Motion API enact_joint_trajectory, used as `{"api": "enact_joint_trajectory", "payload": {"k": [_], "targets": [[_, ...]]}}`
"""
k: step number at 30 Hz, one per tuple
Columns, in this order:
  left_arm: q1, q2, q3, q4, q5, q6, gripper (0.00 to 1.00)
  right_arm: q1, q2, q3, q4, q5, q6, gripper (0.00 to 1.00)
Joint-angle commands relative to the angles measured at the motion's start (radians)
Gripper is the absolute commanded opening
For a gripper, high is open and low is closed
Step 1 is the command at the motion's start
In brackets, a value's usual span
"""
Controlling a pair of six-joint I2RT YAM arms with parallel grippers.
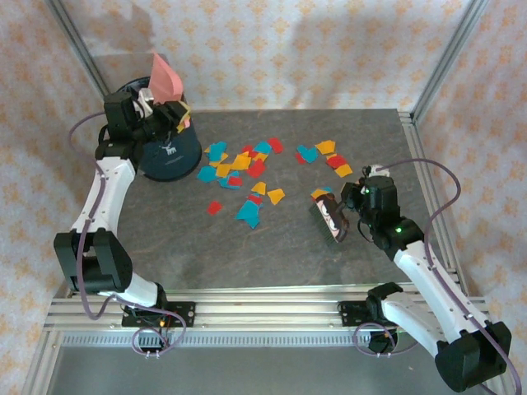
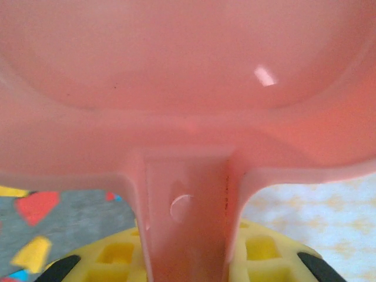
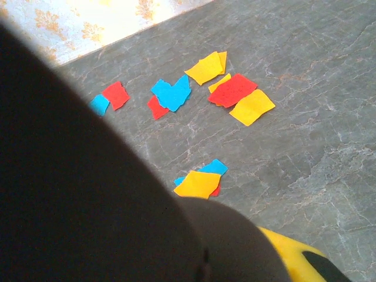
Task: Sweep away the paper scraps from the table
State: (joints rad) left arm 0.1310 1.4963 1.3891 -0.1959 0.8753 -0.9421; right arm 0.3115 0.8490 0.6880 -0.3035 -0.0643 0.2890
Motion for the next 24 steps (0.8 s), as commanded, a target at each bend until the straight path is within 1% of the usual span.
{"api": "enact_joint_trajectory", "payload": {"k": [1, 2, 5, 7, 10, 14, 18, 24], "targets": [[-0.018, -0.036, 0.107, -0.362, -0.075, 0.359, 0.0, 0.005, -0.01, -0.004, 0.075, -0.004, 0.036, 0.0], [-0.028, -0.036, 0.132, -0.441, -0.105, 0.419, 0.0, 0.006, -0.005, -0.002, 0.082, -0.016, 0.042, 0.0], [-0.061, -0.04, 0.176, -0.592, -0.213, 0.57, 0.0, 0.005, 0.013, 0.005, 0.102, -0.056, 0.056, 0.0], [-0.084, -0.047, 0.185, -0.656, -0.265, 0.626, 0.0, 0.005, 0.023, 0.007, 0.124, -0.085, 0.07, 0.0], [-0.123, -0.063, 0.179, -0.723, -0.326, 0.694, 0.0, 0.007, 0.055, 0.014, 0.169, -0.163, 0.092, 0.0], [-0.185, -0.092, 0.158, -0.783, -0.432, 0.757, 0.0, 0.031, 0.138, 0.054, 0.225, -0.233, 0.139, 0.0], [-0.219, -0.134, 0.107, -0.798, -0.495, 0.769, 0.0, 0.071, 0.248, 0.108, 0.296, -0.27, 0.199, 0.0], [-0.236, -0.17, 0.068, -0.826, -0.515, 0.798, 0.0, 0.163, 0.412, 0.194, 0.408, -0.279, 0.274, 0.0]]}}
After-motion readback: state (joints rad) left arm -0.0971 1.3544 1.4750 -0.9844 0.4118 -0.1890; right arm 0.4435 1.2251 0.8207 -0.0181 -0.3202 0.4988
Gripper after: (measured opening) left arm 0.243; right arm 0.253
